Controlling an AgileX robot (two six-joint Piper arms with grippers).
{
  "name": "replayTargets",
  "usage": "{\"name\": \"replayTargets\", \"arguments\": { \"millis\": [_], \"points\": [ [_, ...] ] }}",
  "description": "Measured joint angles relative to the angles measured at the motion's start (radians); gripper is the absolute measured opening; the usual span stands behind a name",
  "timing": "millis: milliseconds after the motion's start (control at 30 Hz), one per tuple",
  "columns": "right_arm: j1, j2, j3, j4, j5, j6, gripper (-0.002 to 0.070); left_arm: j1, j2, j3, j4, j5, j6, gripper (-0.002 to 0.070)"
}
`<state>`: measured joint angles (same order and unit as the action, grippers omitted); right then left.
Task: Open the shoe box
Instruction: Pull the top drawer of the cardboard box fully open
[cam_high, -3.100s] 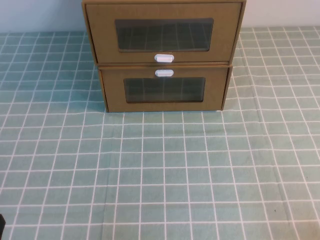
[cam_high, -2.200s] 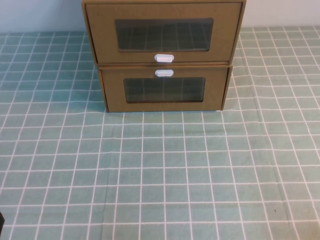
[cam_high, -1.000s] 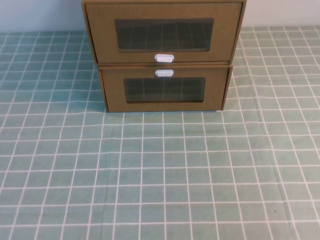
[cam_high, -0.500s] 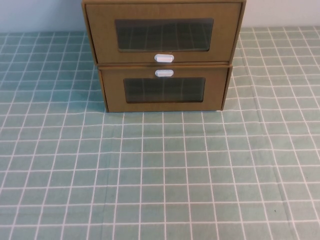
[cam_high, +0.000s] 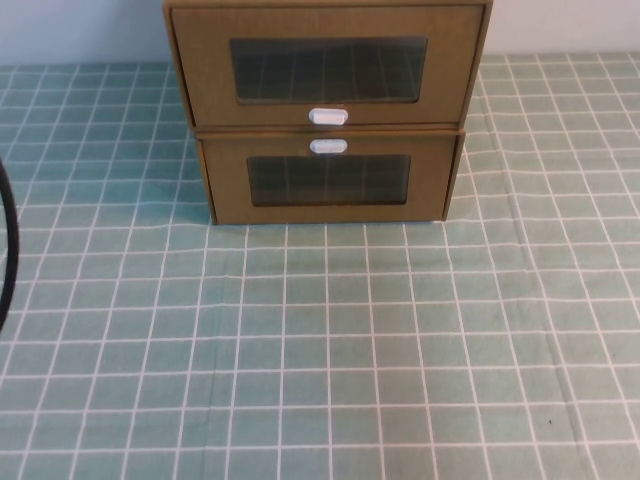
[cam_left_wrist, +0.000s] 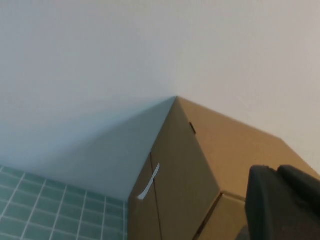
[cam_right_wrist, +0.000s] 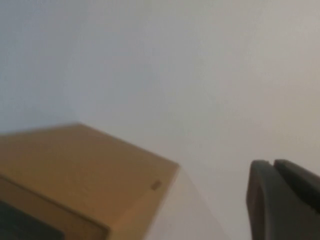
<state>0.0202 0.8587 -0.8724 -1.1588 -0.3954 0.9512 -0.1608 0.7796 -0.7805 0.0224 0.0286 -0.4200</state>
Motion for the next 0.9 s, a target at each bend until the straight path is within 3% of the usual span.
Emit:
{"name": "replayTargets", "arguments": {
  "millis": [100, 167, 267, 367, 500, 600, 767, 900],
  "points": [
    [0.002, 0.063, -0.048, -0.092, 0.267, 0.007, -0.0013, 0.000, 0.027, 0.000, 0.000, -0.086, 0.000, -0.0003],
    [0.002, 0.112, -0.080, -0.025, 0.520, -0.011, -0.0013, -0.006, 0.049, -0.002, 0.020, -0.122, 0.000, -0.0003],
    [0.000, 0.204, -0.146, 0.317, 0.921, -0.216, -0.0013, -0.051, 0.094, -0.027, 0.146, -0.086, 0.002, -0.0004],
    [-0.002, 0.332, -0.185, 0.707, 1.091, -0.580, -0.0013, -0.121, 0.170, -0.084, 0.262, 0.011, 0.005, -0.0004],
    [0.048, 0.485, -0.190, 1.206, 1.138, -1.061, -0.0013, -0.204, 0.313, -0.227, 0.299, 0.181, 0.047, -0.0004],
    [0.140, 0.532, -0.190, 1.415, 1.106, -1.264, -0.0013, -0.250, 0.412, -0.373, 0.275, 0.298, 0.175, -0.0003],
    [0.350, 0.541, -0.192, 1.473, 0.976, -1.350, -0.0013, -0.273, 0.574, -0.630, 0.053, 0.457, 0.550, -0.0003],
    [0.506, 0.547, -0.192, 1.415, 0.859, -1.365, -0.0013, -0.275, 0.733, -0.855, -0.170, 0.628, 0.858, -0.0003]
  ]
}}
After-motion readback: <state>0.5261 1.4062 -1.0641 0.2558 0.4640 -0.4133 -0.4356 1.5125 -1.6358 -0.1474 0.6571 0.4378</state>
